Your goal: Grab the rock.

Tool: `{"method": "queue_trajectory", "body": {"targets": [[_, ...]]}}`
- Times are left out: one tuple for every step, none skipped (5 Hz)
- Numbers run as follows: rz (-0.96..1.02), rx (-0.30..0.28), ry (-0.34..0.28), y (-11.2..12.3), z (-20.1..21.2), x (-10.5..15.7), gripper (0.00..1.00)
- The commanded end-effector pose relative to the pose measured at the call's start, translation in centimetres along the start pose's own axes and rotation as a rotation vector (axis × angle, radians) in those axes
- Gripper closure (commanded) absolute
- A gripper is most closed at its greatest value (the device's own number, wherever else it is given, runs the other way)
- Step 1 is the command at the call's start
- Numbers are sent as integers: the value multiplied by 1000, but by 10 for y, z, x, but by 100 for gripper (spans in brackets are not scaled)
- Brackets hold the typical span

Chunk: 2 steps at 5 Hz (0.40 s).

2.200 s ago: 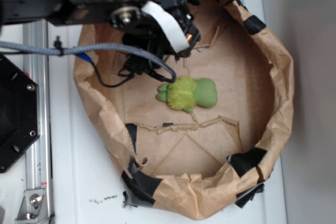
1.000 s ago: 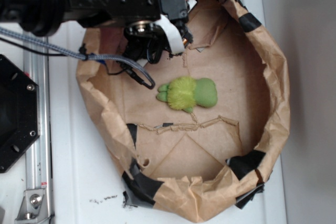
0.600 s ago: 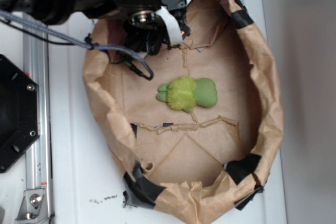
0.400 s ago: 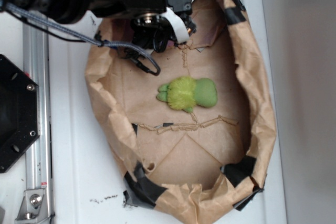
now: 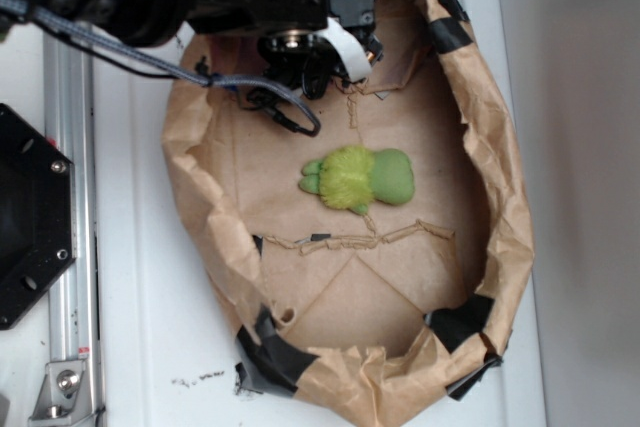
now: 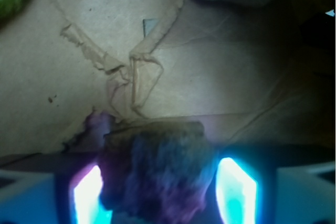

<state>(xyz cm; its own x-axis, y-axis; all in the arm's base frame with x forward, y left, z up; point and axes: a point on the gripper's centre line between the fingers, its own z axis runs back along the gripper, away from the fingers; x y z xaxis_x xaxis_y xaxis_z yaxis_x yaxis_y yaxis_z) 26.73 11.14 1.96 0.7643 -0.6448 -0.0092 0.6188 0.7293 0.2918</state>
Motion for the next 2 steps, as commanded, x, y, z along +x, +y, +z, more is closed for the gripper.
{"method": "queue_trajectory", "body": {"targets": [[11,-29,13,-5,-7,-2,100],[37,-43,6,-5,5,-1,100]]}}
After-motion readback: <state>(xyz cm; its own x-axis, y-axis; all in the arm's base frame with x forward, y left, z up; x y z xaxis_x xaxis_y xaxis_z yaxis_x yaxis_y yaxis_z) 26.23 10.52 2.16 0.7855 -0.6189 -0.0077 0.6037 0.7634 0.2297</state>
